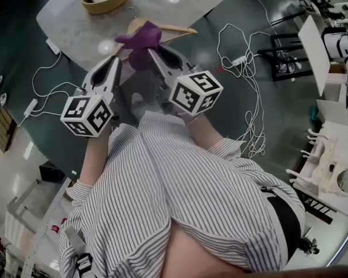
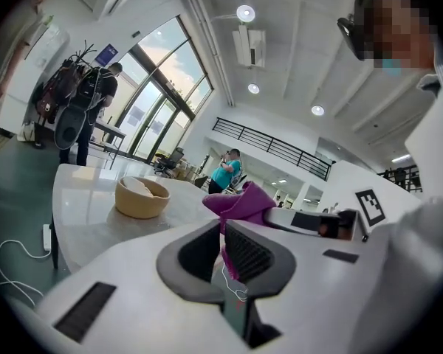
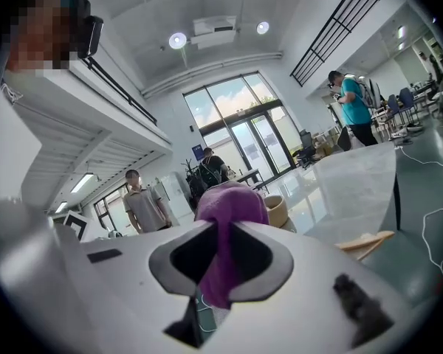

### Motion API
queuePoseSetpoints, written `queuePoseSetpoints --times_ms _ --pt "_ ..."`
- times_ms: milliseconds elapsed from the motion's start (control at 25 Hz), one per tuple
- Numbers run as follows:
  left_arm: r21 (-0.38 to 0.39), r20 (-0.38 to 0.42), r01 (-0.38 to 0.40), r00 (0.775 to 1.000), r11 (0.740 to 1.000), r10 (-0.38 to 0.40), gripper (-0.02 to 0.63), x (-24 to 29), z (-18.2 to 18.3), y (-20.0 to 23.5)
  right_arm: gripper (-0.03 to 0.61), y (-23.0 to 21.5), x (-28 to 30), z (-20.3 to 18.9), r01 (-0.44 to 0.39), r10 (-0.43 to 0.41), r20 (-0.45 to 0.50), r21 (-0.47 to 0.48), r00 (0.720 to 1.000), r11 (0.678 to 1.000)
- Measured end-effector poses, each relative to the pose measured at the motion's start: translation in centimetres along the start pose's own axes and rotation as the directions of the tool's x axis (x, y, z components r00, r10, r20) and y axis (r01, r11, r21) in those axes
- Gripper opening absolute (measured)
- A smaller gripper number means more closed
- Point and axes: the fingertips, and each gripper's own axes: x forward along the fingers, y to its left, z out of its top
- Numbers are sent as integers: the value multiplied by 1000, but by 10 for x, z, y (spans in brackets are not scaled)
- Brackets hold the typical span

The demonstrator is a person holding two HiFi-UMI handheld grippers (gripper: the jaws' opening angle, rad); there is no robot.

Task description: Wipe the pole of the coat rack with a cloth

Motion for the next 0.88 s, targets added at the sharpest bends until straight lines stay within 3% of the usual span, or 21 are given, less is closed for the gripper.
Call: queuePoseSetpoints --times_ms 360,880 --pt "-2 48 -80 996 997 80 29 54 26 18 55 -45 46 33 -83 82 -32 -11 996 997" --pt "-43 36 -154 987 987 156 29 53 24 55 55 -46 74 15 -108 109 -89 14 990 994"
